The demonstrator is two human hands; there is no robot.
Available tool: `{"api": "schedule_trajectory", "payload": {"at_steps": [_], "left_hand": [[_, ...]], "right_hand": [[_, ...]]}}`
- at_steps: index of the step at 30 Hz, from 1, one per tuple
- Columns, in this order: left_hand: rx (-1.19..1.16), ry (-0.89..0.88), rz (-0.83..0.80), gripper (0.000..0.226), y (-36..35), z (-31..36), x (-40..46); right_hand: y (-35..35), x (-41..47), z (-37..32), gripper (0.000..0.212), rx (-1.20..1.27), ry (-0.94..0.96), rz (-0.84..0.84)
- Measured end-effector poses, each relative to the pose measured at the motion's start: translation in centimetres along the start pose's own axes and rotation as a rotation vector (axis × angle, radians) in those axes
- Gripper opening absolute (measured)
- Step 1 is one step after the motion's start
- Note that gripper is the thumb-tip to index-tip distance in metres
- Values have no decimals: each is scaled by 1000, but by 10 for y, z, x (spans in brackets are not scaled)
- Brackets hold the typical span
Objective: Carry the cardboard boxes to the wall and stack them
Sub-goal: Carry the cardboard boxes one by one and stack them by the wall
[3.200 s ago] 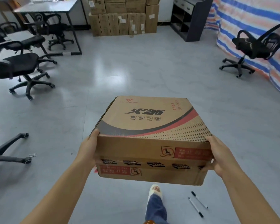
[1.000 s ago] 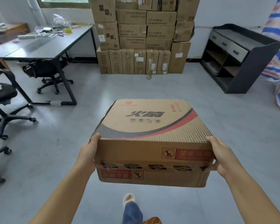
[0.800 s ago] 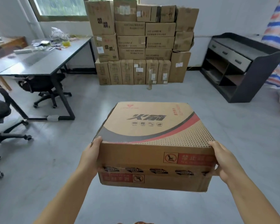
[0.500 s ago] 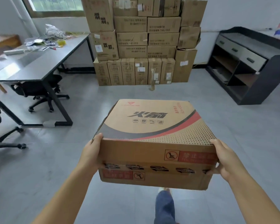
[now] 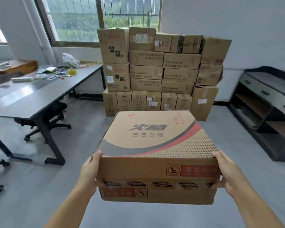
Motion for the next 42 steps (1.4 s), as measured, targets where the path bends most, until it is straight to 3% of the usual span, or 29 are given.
{"api": "schedule_trajectory", "payload": {"at_steps": [10,19,25,33,42], "left_hand": [[-84,-106,-38,28,-111,133,186],[-161,-302,-196,34,-211,326,355],[-241,-424,-318,31,-294,429,431],[-363,-591,-395,28,-413,547,518],[-435,-694,-413,41,-566,658,624]], "right_hand": [[-88,177,-137,28,46,202,23],[-168,316,-293,29,242,345,142],[-184,392,-410,35,273,474,195],[-199,512,-541,17,324,703,191],[-196,696,-665,29,316,880,145]]}}
Point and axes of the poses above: each hand's wrist, its own x-axis towards the middle knuckle, its own y-axis out of the back of the hand, z = x × y, the point moved 2 cm from there along x, towards the middle knuckle
